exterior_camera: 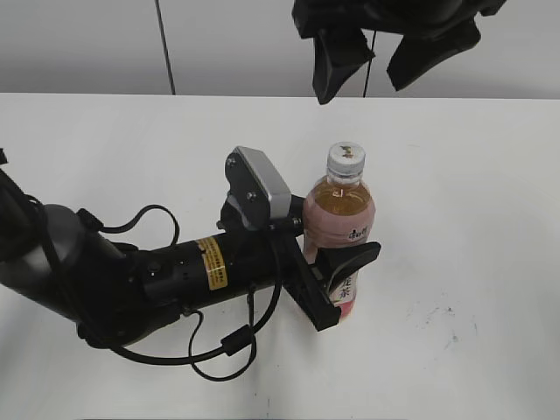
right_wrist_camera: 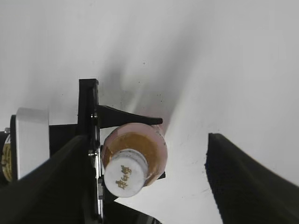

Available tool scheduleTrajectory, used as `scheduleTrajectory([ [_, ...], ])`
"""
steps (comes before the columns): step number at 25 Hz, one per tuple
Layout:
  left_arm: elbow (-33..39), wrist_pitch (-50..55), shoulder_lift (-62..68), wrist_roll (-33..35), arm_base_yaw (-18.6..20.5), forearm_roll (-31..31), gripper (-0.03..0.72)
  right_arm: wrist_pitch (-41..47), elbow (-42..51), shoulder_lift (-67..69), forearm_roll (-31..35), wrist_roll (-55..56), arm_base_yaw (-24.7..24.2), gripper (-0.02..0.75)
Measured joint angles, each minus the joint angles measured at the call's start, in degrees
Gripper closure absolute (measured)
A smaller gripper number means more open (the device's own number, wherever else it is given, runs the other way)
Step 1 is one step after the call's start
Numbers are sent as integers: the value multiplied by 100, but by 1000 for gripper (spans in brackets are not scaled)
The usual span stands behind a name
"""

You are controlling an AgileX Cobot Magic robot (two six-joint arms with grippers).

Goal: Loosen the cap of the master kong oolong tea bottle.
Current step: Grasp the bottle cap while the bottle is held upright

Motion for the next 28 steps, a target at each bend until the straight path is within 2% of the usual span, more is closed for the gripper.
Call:
scheduleTrajectory([
  [7, 0, 0, 0, 0, 0, 0, 288, 10, 37, 320, 431, 151, 0, 177],
  [18, 0, 0, 0, 1, 0, 0, 288, 22, 492, 374, 535, 173, 0, 207],
  [21, 0, 0, 0, 1, 0, 0, 288, 24, 492, 374, 561, 173, 0, 275],
  [24, 0, 0, 0, 1, 0, 0, 288, 24, 492, 374, 560, 142, 0, 469],
  [28, 0, 0, 0, 1, 0, -5, 288, 24, 492, 374, 565, -959, 0, 463],
])
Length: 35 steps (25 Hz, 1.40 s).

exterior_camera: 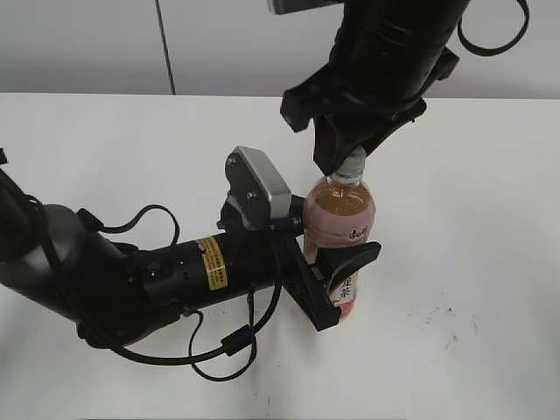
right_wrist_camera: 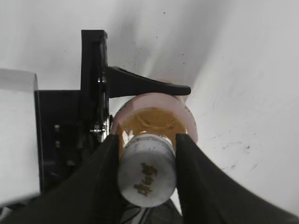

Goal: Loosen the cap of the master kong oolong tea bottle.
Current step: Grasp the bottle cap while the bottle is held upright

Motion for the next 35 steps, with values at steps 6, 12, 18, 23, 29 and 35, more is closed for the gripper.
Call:
scheduleTrajectory([
  [6, 0, 0, 0, 5, 0, 0, 288, 5, 0, 0, 78, -4144, 0, 463],
  [12, 0, 0, 0, 5, 0, 0, 288, 37, 0, 0, 128, -6731, 0, 463],
  [18, 0, 0, 0, 9, 0, 6, 288, 36, 0, 0, 196, -6546, 0, 400],
  [23, 0, 0, 0, 6, 0, 1, 288, 24, 0, -65, 287, -5680, 0, 177],
  [29, 0, 0, 0, 6, 0, 1, 288, 30, -317, -159, 209, -2623, 0, 153],
  [35, 0, 0, 0, 6, 0, 1, 288, 19, -785, -163, -245, 548, 0, 162],
])
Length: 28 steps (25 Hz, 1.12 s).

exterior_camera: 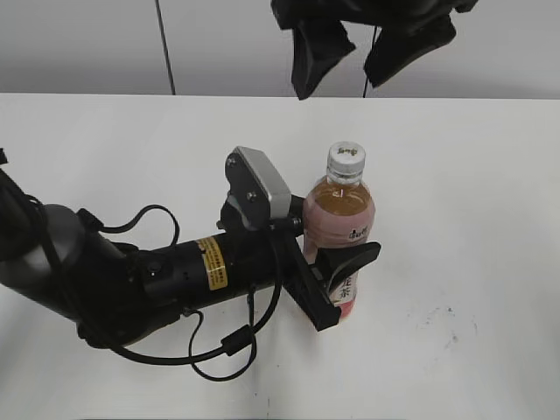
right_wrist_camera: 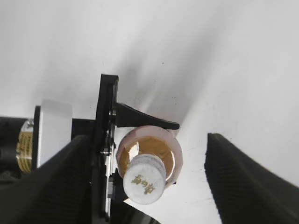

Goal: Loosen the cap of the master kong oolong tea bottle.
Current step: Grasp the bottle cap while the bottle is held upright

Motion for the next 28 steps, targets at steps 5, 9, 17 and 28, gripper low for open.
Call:
scheduleTrajectory([
  [5, 0, 0, 0, 0, 0, 0, 288, 6, 16, -1, -12, 485, 0, 164],
  [9, 0, 0, 0, -3, 0, 0, 288, 0, 471, 29, -18, 542, 0, 164],
  [17, 0, 0, 0, -3, 0, 0, 288, 0, 918, 68, 138, 549, 0, 272],
  [28, -4, 9, 0, -3, 0, -3, 288, -37, 918, 58, 262, -4508, 7, 465],
])
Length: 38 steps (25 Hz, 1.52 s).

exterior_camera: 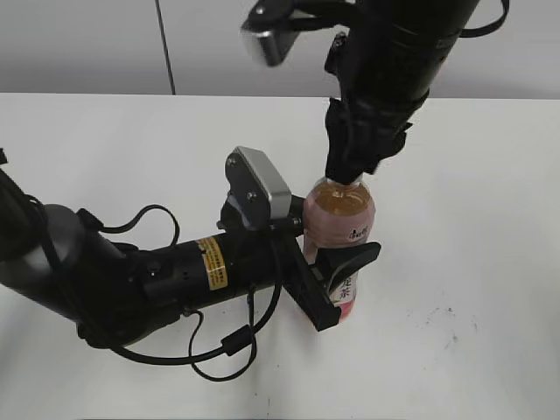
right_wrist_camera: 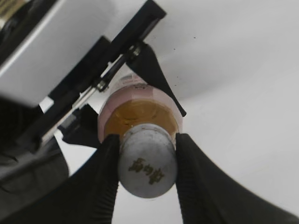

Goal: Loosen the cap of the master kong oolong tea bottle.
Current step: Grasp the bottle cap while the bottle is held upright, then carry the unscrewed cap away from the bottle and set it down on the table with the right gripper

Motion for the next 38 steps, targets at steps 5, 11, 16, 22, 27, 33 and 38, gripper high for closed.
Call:
scheduleTrajectory([
  [5, 0, 0, 0, 0, 0, 4, 288, 0, 0, -7, 109, -2535, 0, 465],
  [11, 0, -5, 0, -6, 0, -7, 288, 40, -244, 3, 229, -2823, 0, 465],
  [16, 0, -5, 0, -1, 0, -2, 288, 35, -518, 3, 282, -2794, 0, 465],
  [22, 0, 0, 0, -7, 0, -7, 288, 35, -710, 3, -208, 807, -139, 465],
  [27, 0, -6, 0, -5, 0, -3, 288, 30, -344, -266, -764, 2991, -1006, 465],
  [33, 0, -6, 0, -5, 0, -8, 288, -36, 1210, -690, -939, 3771, -2014, 465],
  [38, 0, -5, 0, -5, 0, -2, 290, -1581, 3020, -397, -752, 4025, -2064, 465],
])
